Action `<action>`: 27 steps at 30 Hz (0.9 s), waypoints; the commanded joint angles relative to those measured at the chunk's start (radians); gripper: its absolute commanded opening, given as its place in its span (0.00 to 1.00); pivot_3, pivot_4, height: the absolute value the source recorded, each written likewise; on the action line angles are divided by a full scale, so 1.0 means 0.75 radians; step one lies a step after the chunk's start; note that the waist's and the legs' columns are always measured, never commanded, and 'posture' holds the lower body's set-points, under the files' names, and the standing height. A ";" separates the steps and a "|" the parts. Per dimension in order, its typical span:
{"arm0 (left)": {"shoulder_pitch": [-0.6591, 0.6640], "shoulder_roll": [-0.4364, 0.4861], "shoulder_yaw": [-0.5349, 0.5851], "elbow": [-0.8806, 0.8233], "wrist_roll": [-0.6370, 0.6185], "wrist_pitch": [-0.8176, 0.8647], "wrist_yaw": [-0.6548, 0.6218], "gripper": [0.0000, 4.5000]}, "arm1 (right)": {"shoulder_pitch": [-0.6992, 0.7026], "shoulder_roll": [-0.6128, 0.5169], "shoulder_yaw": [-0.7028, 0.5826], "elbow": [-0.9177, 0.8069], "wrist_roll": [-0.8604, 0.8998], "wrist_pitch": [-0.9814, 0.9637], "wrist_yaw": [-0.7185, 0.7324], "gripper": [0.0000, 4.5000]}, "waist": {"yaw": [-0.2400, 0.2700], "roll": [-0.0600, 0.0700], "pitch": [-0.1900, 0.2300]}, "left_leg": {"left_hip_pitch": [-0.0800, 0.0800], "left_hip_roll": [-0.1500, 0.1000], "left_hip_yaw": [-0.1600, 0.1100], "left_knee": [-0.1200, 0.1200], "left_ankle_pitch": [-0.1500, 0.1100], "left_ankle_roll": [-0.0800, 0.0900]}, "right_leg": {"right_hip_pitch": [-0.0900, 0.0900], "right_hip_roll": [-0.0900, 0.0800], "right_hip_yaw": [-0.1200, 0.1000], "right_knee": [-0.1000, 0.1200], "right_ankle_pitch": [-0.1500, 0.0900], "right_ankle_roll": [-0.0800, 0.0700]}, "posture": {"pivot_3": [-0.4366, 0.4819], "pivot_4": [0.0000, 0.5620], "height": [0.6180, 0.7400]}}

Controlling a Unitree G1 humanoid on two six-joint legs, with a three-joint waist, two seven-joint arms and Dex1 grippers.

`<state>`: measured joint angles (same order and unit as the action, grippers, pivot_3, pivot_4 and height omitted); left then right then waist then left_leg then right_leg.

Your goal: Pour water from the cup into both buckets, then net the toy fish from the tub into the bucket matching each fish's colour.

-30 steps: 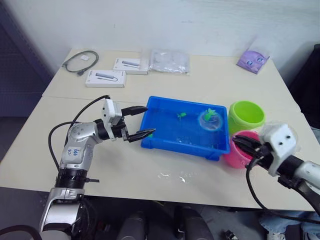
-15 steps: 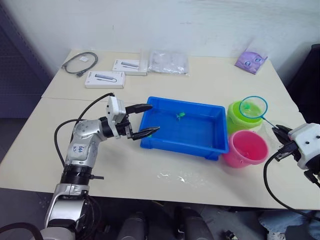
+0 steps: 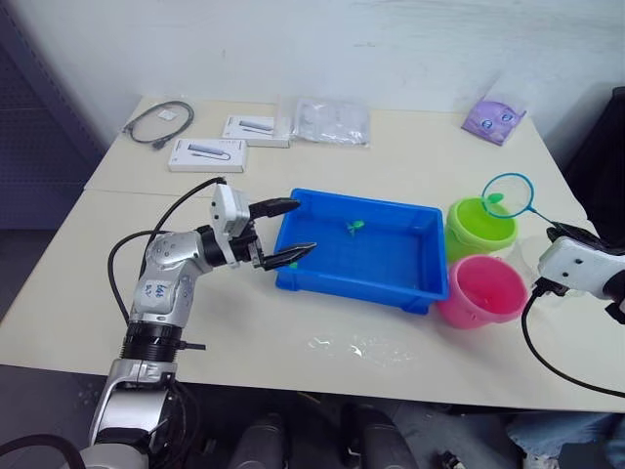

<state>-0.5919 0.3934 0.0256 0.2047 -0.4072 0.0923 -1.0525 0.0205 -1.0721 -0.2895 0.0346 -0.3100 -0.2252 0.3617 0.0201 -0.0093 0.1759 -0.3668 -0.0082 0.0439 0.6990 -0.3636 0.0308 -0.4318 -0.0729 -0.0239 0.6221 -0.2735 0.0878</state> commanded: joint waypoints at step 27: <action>-0.001 -0.026 0.009 -0.105 -0.020 0.035 0.047 1.00 | -0.006 -0.161 0.068 0.131 -0.027 -0.466 -0.360 0.00 | -0.034 0.003 0.000 | 0.014 0.002 0.012 -0.002 0.002 -0.004 | 0.005 0.004 0.012 0.001 0.000 0.000 | 0.48 0.27 1.00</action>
<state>-0.5917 0.3702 0.0212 0.1650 -0.4079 0.1221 -1.0246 0.0151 -1.2096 -0.2095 0.2072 -0.5270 -0.5707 -0.0096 -0.0053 -0.0075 0.1762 -0.3558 -0.0062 0.0532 0.6970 -0.3619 0.0277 -0.4276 -0.0689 -0.0144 0.6224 -0.2737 0.0876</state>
